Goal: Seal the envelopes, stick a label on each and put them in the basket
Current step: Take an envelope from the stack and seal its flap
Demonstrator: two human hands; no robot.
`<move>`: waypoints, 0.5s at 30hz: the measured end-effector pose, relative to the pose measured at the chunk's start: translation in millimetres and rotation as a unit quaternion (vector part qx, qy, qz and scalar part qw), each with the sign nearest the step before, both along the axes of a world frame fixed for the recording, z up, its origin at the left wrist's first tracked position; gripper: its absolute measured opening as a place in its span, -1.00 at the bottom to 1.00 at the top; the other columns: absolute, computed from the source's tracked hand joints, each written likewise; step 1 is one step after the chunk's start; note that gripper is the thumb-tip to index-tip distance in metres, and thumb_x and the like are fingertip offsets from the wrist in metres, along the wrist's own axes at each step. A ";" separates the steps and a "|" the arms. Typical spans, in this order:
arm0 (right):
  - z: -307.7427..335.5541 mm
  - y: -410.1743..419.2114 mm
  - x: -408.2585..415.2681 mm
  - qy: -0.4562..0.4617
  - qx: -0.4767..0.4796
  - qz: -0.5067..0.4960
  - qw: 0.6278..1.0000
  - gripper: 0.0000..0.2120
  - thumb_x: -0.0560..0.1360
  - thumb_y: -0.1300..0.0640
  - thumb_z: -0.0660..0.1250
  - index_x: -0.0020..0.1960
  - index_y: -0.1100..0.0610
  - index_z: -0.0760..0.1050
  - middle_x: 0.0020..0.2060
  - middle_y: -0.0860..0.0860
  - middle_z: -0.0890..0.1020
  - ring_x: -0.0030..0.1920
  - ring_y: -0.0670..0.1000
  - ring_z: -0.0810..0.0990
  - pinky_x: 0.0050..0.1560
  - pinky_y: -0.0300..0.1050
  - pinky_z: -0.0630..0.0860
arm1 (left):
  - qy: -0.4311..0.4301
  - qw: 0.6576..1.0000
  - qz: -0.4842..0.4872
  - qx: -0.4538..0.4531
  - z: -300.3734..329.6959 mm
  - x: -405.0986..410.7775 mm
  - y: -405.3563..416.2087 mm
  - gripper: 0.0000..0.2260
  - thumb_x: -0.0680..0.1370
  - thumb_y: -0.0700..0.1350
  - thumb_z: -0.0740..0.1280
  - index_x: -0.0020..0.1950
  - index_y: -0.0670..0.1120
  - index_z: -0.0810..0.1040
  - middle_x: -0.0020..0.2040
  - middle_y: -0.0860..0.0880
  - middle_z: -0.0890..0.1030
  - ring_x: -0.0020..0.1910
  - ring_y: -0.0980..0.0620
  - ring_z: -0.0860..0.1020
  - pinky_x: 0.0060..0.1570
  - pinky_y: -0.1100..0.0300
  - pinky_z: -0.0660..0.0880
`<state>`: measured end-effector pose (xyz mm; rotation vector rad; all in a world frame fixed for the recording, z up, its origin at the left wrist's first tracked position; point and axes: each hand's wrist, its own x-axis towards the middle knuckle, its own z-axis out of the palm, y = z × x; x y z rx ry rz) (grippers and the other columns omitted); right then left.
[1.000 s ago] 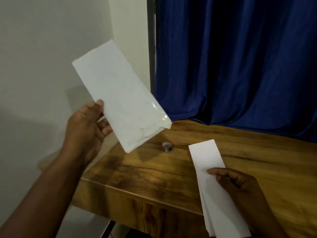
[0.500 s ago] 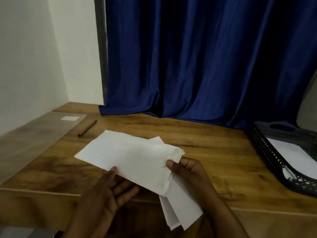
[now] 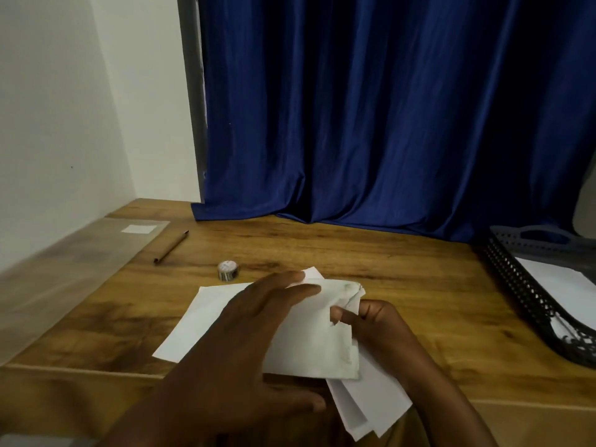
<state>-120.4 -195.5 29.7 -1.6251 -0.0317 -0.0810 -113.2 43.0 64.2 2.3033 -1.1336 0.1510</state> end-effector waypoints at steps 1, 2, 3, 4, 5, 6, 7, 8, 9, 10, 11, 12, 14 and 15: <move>-0.4 0.9 -0.8 -0.002 -0.001 -0.004 1.000 -0.53 0.16 -0.33 0.60 -0.23 0.06 0.74 -0.18 0.10 0.76 -0.19 0.04 0.75 -0.23 -0.25 0.58 | -0.033 0.999 -0.003 0.031 4.8 8.0 -9.1 0.05 0.25 0.53 0.44 0.57 0.38 -0.09 0.57 0.40 -0.12 0.57 0.30 -0.10 0.51 0.13 0.06; -0.6 1.6 -1.7 -0.004 0.000 -0.009 1.000 -0.55 0.17 -0.31 0.60 -0.24 0.07 0.73 -0.19 0.11 0.76 -0.20 0.03 0.74 -0.24 -0.24 0.58 | -0.067 0.995 -0.020 0.064 4.9 16.2 -16.6 0.09 0.24 0.55 0.42 0.58 0.35 -0.13 0.58 0.37 -0.13 0.58 0.27 -0.12 0.55 0.08 0.04; -0.8 2.3 -2.2 -0.005 0.001 -0.014 1.000 -0.58 0.19 -0.27 0.59 -0.25 0.08 0.72 -0.20 0.12 0.76 -0.21 0.04 0.73 -0.23 -0.22 0.58 | -0.087 0.992 -0.033 0.087 4.8 24.5 -22.6 0.10 0.25 0.55 0.41 0.59 0.31 -0.15 0.59 0.33 -0.10 0.58 0.24 -0.12 0.57 0.03 0.03; -0.5 3.0 -2.9 -0.006 0.002 -0.017 1.000 -0.61 0.21 -0.24 0.59 -0.26 0.09 0.72 -0.21 0.13 0.75 -0.22 0.04 0.72 -0.23 -0.20 0.57 | -0.099 0.990 -0.043 0.092 2.9 31.0 -26.6 0.11 0.24 0.55 0.42 0.59 0.30 -0.14 0.58 0.31 -0.05 0.58 0.25 -0.10 0.57 0.02 0.02; -0.2 3.7 -3.3 -0.007 0.001 -0.022 1.000 -0.63 0.23 -0.21 0.58 -0.26 0.10 0.72 -0.21 0.15 0.75 -0.22 0.05 0.71 -0.22 -0.18 0.57 | -0.091 0.991 -0.051 0.081 -1.8 37.7 -28.6 0.11 0.23 0.55 0.43 0.59 0.31 -0.13 0.56 0.33 0.00 0.56 0.28 -0.06 0.56 0.06 0.04; 0.5 4.0 -4.2 -0.006 0.000 -0.026 1.000 -0.63 0.25 -0.19 0.57 -0.24 0.13 0.72 -0.20 0.17 0.75 -0.21 0.07 0.70 -0.20 -0.15 0.57 | -0.079 0.993 -0.057 0.067 -5.6 43.5 -29.0 0.11 0.22 0.55 0.44 0.59 0.33 -0.10 0.53 0.36 0.05 0.54 0.31 -0.01 0.52 0.11 0.08; 0.9 3.7 -5.0 -0.003 0.001 -0.031 1.000 -0.60 0.27 -0.18 0.57 -0.21 0.18 0.71 -0.18 0.21 0.74 -0.20 0.10 0.70 -0.18 -0.11 0.56 | -0.076 0.994 -0.059 0.054 -9.3 48.0 -28.3 0.11 0.20 0.55 0.45 0.59 0.34 -0.07 0.50 0.38 0.09 0.52 0.31 0.04 0.44 0.17 0.14; 1.0 2.3 -5.9 0.003 0.004 -0.035 0.999 -0.55 0.29 -0.18 0.56 -0.17 0.24 0.70 -0.15 0.25 0.73 -0.19 0.13 0.68 -0.16 -0.06 0.55 | -0.084 0.994 -0.057 0.042 -12.1 51.0 -26.6 0.09 0.20 0.56 0.45 0.59 0.34 -0.03 0.47 0.40 0.11 0.50 0.30 0.09 0.35 0.22 0.19; 0.4 0.2 -6.6 0.009 0.009 -0.036 0.999 -0.52 0.33 -0.16 0.56 -0.13 0.30 0.68 -0.11 0.28 0.72 -0.18 0.15 0.67 -0.15 -0.04 0.55 | -0.098 0.994 -0.048 0.033 -14.0 54.0 -24.4 0.08 0.20 0.58 0.43 0.58 0.34 -0.01 0.45 0.40 0.13 0.47 0.31 0.12 0.27 0.28 0.22; -0.4 -1.7 -7.5 0.014 0.016 -0.029 0.999 -0.54 0.39 -0.11 0.55 -0.07 0.31 0.67 -0.09 0.28 0.72 -0.17 0.15 0.68 -0.15 -0.05 0.57 | -0.117 0.992 -0.032 0.023 -16.2 56.4 -21.6 0.06 0.20 0.59 0.40 0.58 0.34 0.01 0.44 0.42 0.12 0.46 0.35 0.11 0.21 0.33 0.23; -1.1 -3.3 -8.3 0.016 0.021 -0.017 1.000 -0.63 0.45 -0.04 0.52 -0.03 0.29 0.68 -0.07 0.25 0.73 -0.16 0.13 0.69 -0.14 -0.07 0.59 | -0.138 0.990 -0.017 0.015 -17.6 58.0 -18.9 0.04 0.22 0.60 0.37 0.58 0.32 0.01 0.44 0.44 0.10 0.45 0.40 0.08 0.17 0.36 0.23; -1.3 -4.3 -9.3 0.015 0.017 -0.006 1.000 -0.74 0.49 0.04 0.49 -0.01 0.25 0.70 -0.05 0.21 0.74 -0.15 0.11 0.71 -0.14 -0.09 0.60 | -0.154 0.988 -0.006 0.014 -18.8 59.0 -16.7 0.03 0.23 0.60 0.35 0.58 0.31 0.00 0.45 0.46 0.06 0.45 0.43 0.05 0.18 0.36 0.23; -1.0 -3.8 -9.5 0.015 -0.009 -0.003 1.000 -0.89 0.54 0.17 0.43 -0.02 0.14 0.73 -0.04 0.13 0.75 -0.12 0.06 0.73 -0.13 -0.14 0.60 | -0.164 0.986 -0.005 0.021 -23.6 62.6 -14.3 0.05 0.24 0.56 0.38 0.60 0.26 0.01 0.48 0.40 0.08 0.48 0.33 0.09 0.29 0.25 0.23; -1.1 -2.7 -8.4 0.017 -0.024 -0.010 1.000 -0.88 0.55 0.20 0.42 -0.03 0.11 0.74 -0.04 0.10 0.76 -0.11 0.06 0.73 -0.13 -0.14 0.60 | -0.172 0.985 -0.006 0.028 -27.0 65.0 -14.3 0.06 0.24 0.54 0.40 0.61 0.23 0.03 0.50 0.33 0.13 0.48 0.24 0.15 0.35 0.16 0.22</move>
